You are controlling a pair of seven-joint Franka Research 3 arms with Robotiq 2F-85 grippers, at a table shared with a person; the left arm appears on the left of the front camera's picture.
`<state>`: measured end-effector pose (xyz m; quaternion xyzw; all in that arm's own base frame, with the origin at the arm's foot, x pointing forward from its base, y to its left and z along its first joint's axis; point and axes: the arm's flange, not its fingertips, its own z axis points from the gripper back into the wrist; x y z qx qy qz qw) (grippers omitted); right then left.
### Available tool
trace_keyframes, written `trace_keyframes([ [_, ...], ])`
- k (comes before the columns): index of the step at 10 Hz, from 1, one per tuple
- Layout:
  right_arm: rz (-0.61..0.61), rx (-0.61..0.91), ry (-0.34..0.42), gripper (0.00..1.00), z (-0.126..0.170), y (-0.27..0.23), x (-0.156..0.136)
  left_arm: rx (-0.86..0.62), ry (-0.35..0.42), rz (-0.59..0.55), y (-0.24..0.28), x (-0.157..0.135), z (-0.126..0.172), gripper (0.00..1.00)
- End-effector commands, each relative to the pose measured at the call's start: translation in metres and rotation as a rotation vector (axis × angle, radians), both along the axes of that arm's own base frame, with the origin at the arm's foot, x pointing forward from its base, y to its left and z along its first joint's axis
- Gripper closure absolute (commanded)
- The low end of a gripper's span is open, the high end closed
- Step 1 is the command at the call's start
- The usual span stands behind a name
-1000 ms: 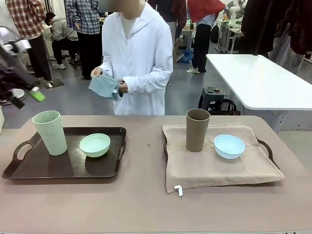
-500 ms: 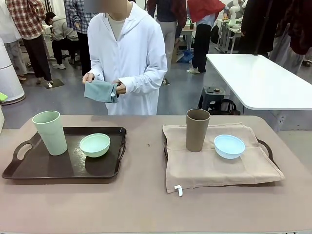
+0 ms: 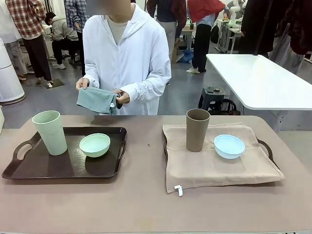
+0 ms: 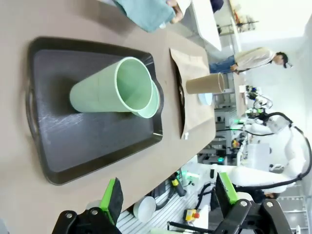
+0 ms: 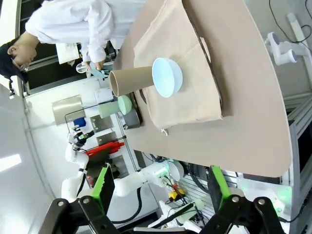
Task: Set up a tray with a mat and arrange the tableware.
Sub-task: Pick up the Picnic Bowl and Reusable plastic cup from the Handle tray in front of the human's position and hold them in the air.
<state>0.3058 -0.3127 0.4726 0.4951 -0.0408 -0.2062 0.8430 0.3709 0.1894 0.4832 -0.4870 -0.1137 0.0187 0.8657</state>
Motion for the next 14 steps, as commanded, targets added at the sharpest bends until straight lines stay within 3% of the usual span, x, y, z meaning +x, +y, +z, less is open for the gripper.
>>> trace_keyframes([
  [1, 0.001, 0.052, -0.037, 0.00, 0.001, -0.009, 0.003, -0.015, -0.008, -0.025, 0.002, 0.007, -0.003, 0.00],
  [3, -0.023, 0.034, -0.047, 0.00, 0.003, -0.002, 0.010, 0.019, -0.011, -0.057, -0.005, 0.010, -0.001, 0.00],
  [4, -0.007, 0.036, -0.012, 0.00, -0.002, -0.004, -0.001, -0.007, 0.014, -0.009, 0.001, 0.003, -0.007, 0.00],
  [14, -0.007, 0.036, -0.012, 0.00, -0.002, -0.004, -0.001, -0.007, 0.014, -0.009, 0.001, 0.003, -0.007, 0.00],
])
